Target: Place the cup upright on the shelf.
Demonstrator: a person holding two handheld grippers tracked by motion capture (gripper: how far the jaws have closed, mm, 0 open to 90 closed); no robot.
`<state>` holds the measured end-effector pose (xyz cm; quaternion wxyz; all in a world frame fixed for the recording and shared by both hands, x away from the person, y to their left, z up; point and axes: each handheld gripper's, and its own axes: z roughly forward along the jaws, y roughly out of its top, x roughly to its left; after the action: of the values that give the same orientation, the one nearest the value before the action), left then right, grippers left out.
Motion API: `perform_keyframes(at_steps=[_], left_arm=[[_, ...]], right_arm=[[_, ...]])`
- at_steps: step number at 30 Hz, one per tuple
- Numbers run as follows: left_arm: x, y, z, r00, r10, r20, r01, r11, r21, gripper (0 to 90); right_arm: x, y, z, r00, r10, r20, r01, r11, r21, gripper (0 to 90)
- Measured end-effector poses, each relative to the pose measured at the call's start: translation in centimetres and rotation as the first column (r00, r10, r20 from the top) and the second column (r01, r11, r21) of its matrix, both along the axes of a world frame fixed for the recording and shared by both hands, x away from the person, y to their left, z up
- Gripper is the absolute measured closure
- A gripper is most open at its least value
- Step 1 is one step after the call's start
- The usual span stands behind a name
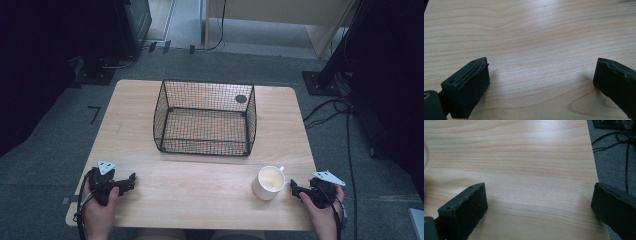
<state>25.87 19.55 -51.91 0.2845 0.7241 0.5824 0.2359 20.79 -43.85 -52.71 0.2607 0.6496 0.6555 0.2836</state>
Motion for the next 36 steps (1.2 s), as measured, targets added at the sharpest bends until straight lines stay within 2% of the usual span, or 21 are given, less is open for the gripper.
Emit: perform_keyframes(at_steps=[4,6,7,10,14,17,19,26,30,33,36], left_arm=[[0.0,0.0,0.0,1.0000,0.000,0.001,0.000,1.0000,-0.001,0.7],[0.0,0.0,0.0,1.0000,-0.003,0.001,0.003,1.0000,0.000,0.8],[0.0,0.0,0.0,1.0000,-0.003,0.001,0.003,1.0000,0.000,0.8],[0.0,0.0,0.0,1.0000,-0.004,0.001,0.004,1.0000,0.000,0.7],[0.0,0.0,0.0,1.0000,-0.006,0.001,0.006,1.0000,0.001,0.8],[0.0,0.0,0.0,1.0000,-0.006,0.001,0.006,1.0000,0.001,0.8],[0.0,0.0,0.0,1.0000,-0.007,0.001,0.007,1.0000,0.001,0.8],[0.0,0.0,0.0,1.0000,-0.007,0.001,0.007,1.0000,0.002,0.8],[0.0,0.0,0.0,1.0000,-0.007,0.001,0.007,1.0000,0.002,0.8],[0.0,0.0,0.0,1.0000,-0.007,0.001,0.007,1.0000,0.001,0.8],[0.0,0.0,0.0,1.0000,-0.007,0.001,0.007,1.0000,0.001,0.8]], right_arm=[[-0.2,0.1,0.0,1.0000,-0.008,0.002,0.008,1.000,0.000,1.4],[-0.4,0.3,0.1,0.9996,-0.024,0.017,0.023,1.000,0.008,7.3],[-0.7,0.4,0.2,0.9992,-0.020,0.035,0.019,1.000,0.023,12.5],[-1.0,0.5,0.7,0.9975,0.011,0.069,-0.016,0.997,0.074,13.2],[-1.2,0.9,1.7,0.9941,0.024,0.105,-0.035,0.995,0.095,14.1],[-1.3,1.2,2.5,0.9905,0.020,0.136,-0.034,0.994,0.099,17.1],[-1.3,1.3,2.8,0.9880,0.036,0.150,-0.049,0.996,0.080,18.1],[-0.9,2.4,3.0,0.9790,0.125,0.161,-0.138,0.988,0.073,23.9],[-0.5,2.7,3.1,0.9740,0.153,0.167,-0.167,0.983,0.074,28.6],[-0.2,3.1,3.0,0.9700,0.173,0.172,-0.188,0.979,0.081,28.7],[0.1,3.5,3.1,0.9674,0.185,0.173,-0.198,0.978,0.063,32.0]])
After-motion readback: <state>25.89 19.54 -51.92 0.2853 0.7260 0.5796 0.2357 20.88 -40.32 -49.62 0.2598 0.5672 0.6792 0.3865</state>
